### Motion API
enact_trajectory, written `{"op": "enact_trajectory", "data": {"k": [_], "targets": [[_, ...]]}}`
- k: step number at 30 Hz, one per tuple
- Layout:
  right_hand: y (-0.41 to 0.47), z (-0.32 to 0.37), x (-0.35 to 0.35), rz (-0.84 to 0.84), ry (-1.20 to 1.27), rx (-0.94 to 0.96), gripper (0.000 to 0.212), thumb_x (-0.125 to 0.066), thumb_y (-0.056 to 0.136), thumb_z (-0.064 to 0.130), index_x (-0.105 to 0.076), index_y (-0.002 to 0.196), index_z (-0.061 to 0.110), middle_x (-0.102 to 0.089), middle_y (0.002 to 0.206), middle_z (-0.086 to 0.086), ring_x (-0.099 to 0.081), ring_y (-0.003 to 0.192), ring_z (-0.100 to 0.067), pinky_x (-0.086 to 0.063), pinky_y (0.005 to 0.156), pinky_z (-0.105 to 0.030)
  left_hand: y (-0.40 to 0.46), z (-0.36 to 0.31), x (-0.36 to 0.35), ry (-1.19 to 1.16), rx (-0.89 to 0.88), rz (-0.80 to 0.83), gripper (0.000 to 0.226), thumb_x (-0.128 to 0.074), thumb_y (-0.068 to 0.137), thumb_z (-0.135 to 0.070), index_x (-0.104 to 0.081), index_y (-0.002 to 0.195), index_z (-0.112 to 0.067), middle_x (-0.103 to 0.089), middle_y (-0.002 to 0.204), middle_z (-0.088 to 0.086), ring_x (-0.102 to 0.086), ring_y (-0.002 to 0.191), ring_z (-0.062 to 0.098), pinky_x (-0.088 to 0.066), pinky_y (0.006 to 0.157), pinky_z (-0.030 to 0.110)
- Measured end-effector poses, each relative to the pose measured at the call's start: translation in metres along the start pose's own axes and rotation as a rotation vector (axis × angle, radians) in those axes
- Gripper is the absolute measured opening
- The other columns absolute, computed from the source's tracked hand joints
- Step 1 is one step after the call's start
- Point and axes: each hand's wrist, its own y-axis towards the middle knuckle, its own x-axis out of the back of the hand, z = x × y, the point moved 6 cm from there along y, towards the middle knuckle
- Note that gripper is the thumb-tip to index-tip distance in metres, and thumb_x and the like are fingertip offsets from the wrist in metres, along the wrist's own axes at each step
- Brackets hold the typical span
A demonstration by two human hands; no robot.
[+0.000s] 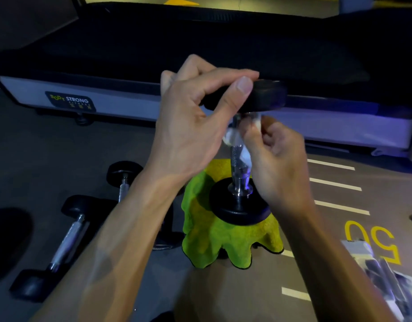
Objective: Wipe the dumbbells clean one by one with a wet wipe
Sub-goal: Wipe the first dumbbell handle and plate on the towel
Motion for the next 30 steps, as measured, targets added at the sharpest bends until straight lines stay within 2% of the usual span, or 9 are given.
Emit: {"op": "enact_trajectory", "data": {"k": [3, 8, 9, 12, 15, 21, 23, 27, 30], "targets": [[-0.003, 0.006, -0.01, -0.066, -0.094, 0.076, 0.014, -0.062, 0.104, 0.023, -0.066, 0.096, 0.012, -0.066, 0.077, 0.011, -0.058, 0.071, -0.003, -0.046, 0.068, -0.024, 0.0, -0.001, -0.001, -0.01, 0.002, -0.014, 0.013, -0.063, 0.103, -0.044, -0.072, 0.113, -0.045, -0.051, 0.091, -0.017, -0.051, 0.096, 0.007, -0.028, 0.093, 0.019], [-0.006, -0.001, -0.007, 0.042, -0.307, 0.064, 0.017, -0.066, 0.101, 0.04, -0.059, 0.095, 0.026, -0.065, 0.074, 0.016, -0.06, 0.071, 0.006, -0.041, 0.063, -0.009, 0.001, -0.004, -0.002, -0.01, -0.001, -0.015, 0.016, -0.067, 0.1, -0.046, -0.075, 0.113, -0.044, -0.049, 0.091, -0.016, -0.046, 0.1, 0.012, -0.029, 0.089, 0.013], [-0.004, -0.002, -0.004, 0.087, -0.307, 0.054, 0.019, -0.065, 0.1, 0.043, -0.061, 0.094, 0.025, -0.068, 0.076, 0.013, -0.063, 0.074, 0.005, -0.046, 0.067, -0.013, 0.001, -0.004, -0.003, -0.015, -0.002, -0.011, 0.016, -0.067, 0.1, -0.046, -0.075, 0.113, -0.044, -0.049, 0.091, -0.016, -0.045, 0.101, 0.011, -0.029, 0.09, 0.013], [-0.004, -0.015, 0.003, 0.242, -0.239, -0.032, 0.032, -0.063, 0.097, 0.052, -0.069, 0.102, 0.021, -0.077, 0.089, 0.002, -0.073, 0.085, -0.015, -0.058, 0.08, -0.047, -0.001, -0.005, -0.005, -0.024, 0.007, -0.016, 0.017, -0.067, 0.099, -0.048, -0.075, 0.114, -0.045, -0.051, 0.093, -0.017, -0.043, 0.101, 0.007, -0.032, 0.091, 0.015], [-0.012, -0.032, 0.006, 0.348, -0.17, -0.135, 0.047, -0.062, 0.089, 0.064, -0.07, 0.109, 0.021, -0.078, 0.099, -0.006, -0.075, 0.094, -0.029, -0.057, 0.087, -0.059, -0.002, -0.005, -0.006, -0.032, 0.011, -0.025, 0.018, -0.068, 0.098, -0.049, -0.076, 0.114, -0.045, -0.052, 0.093, -0.018, -0.044, 0.102, 0.006, -0.034, 0.092, 0.019], [-0.026, -0.048, 0.013, 0.464, -0.22, -0.178, 0.046, -0.063, 0.085, 0.063, -0.072, 0.104, 0.023, -0.078, 0.096, -0.007, -0.074, 0.091, -0.031, -0.057, 0.085, -0.059, -0.003, -0.004, -0.006, -0.044, 0.019, -0.034, 0.015, -0.069, 0.097, -0.05, -0.073, 0.112, -0.049, -0.054, 0.094, -0.017, -0.045, 0.103, 0.005, -0.037, 0.093, 0.024], [-0.026, -0.045, 0.013, 0.424, -0.252, -0.143, 0.05, -0.06, 0.083, 0.067, -0.071, 0.103, 0.023, -0.078, 0.093, -0.003, -0.075, 0.088, -0.026, -0.058, 0.083, -0.056, -0.002, -0.005, -0.006, -0.044, 0.025, -0.042, 0.015, -0.069, 0.097, -0.05, -0.073, 0.112, -0.048, -0.054, 0.094, -0.018, -0.046, 0.103, 0.006, -0.037, 0.093, 0.022], [-0.014, -0.028, 0.01, 0.266, -0.161, -0.073, 0.035, -0.062, 0.092, 0.056, -0.069, 0.107, 0.025, -0.078, 0.092, 0.002, -0.074, 0.088, -0.02, -0.058, 0.083, -0.054, -0.003, -0.008, -0.008, -0.034, 0.018, -0.032, 0.018, -0.069, 0.097, -0.05, -0.075, 0.113, -0.046, -0.053, 0.093, -0.019, -0.045, 0.105, 0.008, -0.036, 0.091, 0.02], [-0.013, -0.027, 0.007, 0.262, -0.081, -0.07, 0.032, -0.063, 0.096, 0.049, -0.069, 0.114, 0.024, -0.079, 0.099, 0.002, -0.075, 0.095, -0.019, -0.057, 0.089, -0.056, -0.004, -0.008, -0.009, -0.029, 0.027, -0.023, 0.019, -0.066, 0.1, -0.048, -0.075, 0.116, -0.043, -0.057, 0.098, -0.021, -0.046, 0.108, 0.009, -0.039, 0.093, 0.02]]}}
